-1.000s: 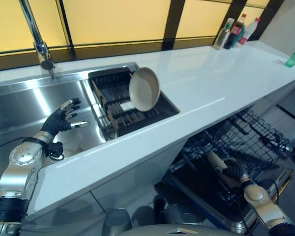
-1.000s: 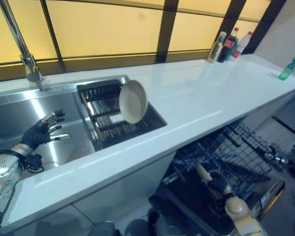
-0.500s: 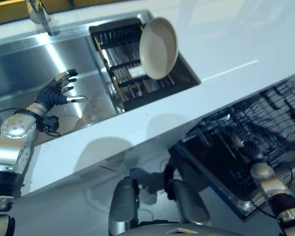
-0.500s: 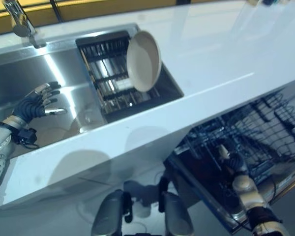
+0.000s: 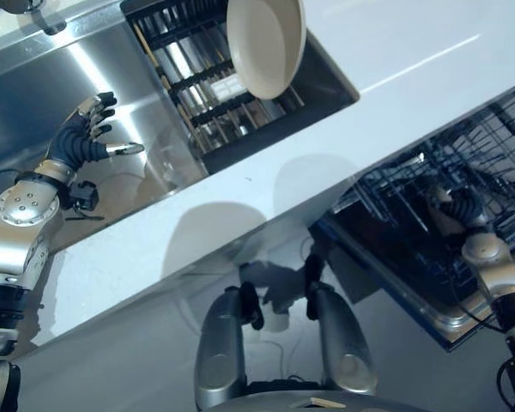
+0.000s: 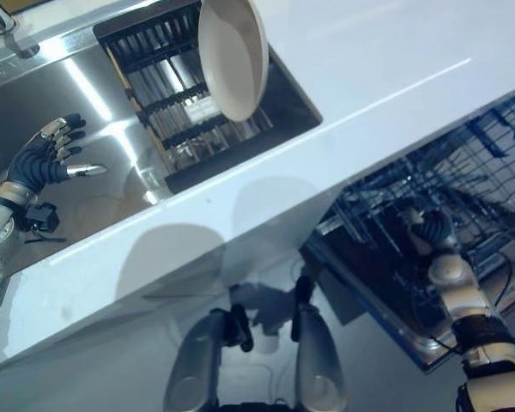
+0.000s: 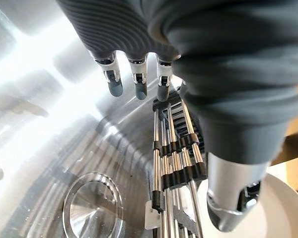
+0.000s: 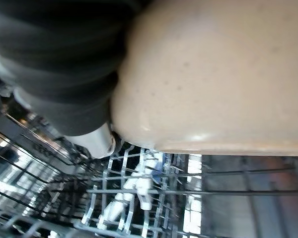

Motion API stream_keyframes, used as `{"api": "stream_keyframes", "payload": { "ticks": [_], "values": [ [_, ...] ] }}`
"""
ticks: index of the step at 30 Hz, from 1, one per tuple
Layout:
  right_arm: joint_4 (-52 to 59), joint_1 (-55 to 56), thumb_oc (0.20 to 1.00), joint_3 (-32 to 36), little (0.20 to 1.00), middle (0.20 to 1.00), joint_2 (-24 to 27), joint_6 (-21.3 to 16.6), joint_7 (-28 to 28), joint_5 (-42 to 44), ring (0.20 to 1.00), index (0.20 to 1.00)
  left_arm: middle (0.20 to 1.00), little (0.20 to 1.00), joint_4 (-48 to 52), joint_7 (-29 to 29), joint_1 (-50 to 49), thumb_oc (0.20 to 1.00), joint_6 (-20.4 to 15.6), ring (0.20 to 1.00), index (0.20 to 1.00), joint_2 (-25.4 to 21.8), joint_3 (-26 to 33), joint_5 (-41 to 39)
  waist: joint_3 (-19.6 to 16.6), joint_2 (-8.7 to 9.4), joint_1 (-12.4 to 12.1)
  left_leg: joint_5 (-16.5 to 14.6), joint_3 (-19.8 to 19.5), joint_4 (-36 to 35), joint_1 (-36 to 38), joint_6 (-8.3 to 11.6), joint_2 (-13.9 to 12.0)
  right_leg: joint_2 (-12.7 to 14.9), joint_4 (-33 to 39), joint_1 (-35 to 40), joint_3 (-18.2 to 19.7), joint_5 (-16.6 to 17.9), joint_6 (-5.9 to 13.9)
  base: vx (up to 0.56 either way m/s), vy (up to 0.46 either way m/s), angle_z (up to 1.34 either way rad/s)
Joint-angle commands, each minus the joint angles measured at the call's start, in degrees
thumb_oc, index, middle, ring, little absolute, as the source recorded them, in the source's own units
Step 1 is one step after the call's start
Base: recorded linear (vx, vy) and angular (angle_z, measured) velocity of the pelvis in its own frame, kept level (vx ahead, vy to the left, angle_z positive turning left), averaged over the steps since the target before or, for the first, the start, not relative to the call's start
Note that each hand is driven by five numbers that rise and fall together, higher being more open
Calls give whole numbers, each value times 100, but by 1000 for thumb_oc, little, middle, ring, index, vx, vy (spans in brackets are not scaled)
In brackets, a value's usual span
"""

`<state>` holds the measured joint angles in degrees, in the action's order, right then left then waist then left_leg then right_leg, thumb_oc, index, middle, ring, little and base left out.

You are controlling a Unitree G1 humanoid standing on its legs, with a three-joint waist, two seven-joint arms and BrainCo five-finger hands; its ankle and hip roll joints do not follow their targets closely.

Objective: Pick up plates and place into dishwasher.

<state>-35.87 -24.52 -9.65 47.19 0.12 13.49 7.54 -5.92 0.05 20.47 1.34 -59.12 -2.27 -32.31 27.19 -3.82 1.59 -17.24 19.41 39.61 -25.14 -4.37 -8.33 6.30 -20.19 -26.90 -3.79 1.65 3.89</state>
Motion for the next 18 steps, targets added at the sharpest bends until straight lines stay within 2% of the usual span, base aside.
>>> {"api": "stream_keyframes", "payload": {
  "ticks": [1, 8, 18],
  "values": [
    [-662, -118, 1000, -241, 1000, 1000, 49, 409, 213, 292, 1000, 1000, 1000, 1000, -234, 413, 175, 1000, -638, 1000, 1000, 973, -342, 25, 260, -201, 181, 163, -797, 347, -510, 318, 26, 46, 1006, 463, -85, 46, 201, -127, 58, 35],
    [-567, -410, 1000, -227, 1000, 1000, 383, 459, 266, 360, 1000, 1000, 1000, 1000, -171, 740, 87, 1000, -877, 1000, 1000, 1176, -322, 0, 260, -229, 256, 334, -693, -88, -447, 338, 22, 110, 951, 283, -40, 99, 148, -98, 77, -4],
    [-328, 121, 1000, 307, 1000, 1000, 507, 344, 437, 240, 1000, 1000, 1000, 1000, 4, 636, -374, 1000, -977, 1000, 1000, 1301, 42, -33, 260, -60, 304, 429, -539, -460, 274, 354, -54, 118, 1041, 870, -57, 153, 138, -26, 36, -11]
  ]
}}
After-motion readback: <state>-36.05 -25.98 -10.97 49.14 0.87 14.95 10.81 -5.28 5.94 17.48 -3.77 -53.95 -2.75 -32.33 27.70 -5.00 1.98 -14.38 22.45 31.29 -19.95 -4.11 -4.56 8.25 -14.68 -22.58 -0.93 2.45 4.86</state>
